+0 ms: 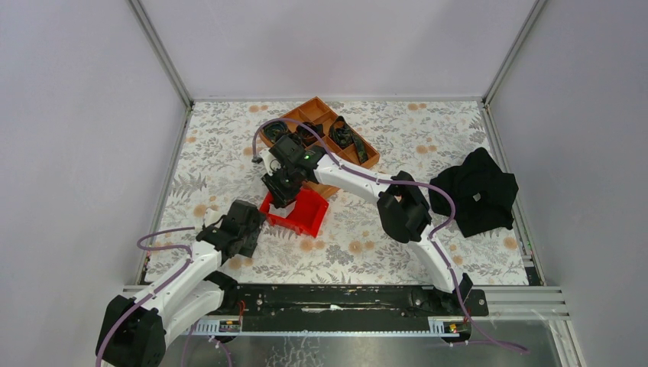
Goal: Put the credit cards into the card holder
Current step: Pick up the credit card from the storage box.
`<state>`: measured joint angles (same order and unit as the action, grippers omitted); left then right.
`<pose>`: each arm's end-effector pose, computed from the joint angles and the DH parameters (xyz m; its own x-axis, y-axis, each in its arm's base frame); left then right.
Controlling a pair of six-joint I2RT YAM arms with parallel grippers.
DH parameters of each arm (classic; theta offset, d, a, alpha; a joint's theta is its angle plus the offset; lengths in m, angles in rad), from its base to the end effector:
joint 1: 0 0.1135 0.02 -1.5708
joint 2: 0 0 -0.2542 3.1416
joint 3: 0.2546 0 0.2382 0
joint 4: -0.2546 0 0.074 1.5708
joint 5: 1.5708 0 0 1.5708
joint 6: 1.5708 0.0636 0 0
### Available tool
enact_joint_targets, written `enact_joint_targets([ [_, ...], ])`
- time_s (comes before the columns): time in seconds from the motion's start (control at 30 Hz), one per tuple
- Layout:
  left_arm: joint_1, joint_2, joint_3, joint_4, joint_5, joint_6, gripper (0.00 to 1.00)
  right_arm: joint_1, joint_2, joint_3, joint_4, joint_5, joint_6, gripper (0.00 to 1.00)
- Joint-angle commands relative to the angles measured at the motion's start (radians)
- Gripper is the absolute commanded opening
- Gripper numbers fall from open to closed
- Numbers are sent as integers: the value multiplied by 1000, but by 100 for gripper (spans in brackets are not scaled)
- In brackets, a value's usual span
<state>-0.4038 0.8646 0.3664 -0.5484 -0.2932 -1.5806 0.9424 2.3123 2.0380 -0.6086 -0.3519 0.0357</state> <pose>0.1486 -0.0435 0.1327 -0.2353 -0.9405 -0.2453 -0.7984 0.3310 -0.5029 0.2849 0.4293 0.1930 -0.4856 -0.6112 -0.6250 -0.8713 0.3969 0.2888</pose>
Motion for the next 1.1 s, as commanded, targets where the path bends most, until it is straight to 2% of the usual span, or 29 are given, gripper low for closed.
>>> enact_joint_targets([
  [0.0,5,-4,-9,59,12,-21,90,10,-45,5,-22,-64,31,31],
  [0.4,5,7,-9,70,15,-22,90,13,-50,-8,-24,-64,30,22],
  [0.6,5,8,-6,70,16,-22,90,22,-60,10,-36,-41,27,20],
  [0.87,5,7,-2,70,17,-21,90,26,-71,39,-60,77,9,19],
  [1.07,5,1,-2,68,17,-16,90,26,-75,51,-63,93,6,19],
])
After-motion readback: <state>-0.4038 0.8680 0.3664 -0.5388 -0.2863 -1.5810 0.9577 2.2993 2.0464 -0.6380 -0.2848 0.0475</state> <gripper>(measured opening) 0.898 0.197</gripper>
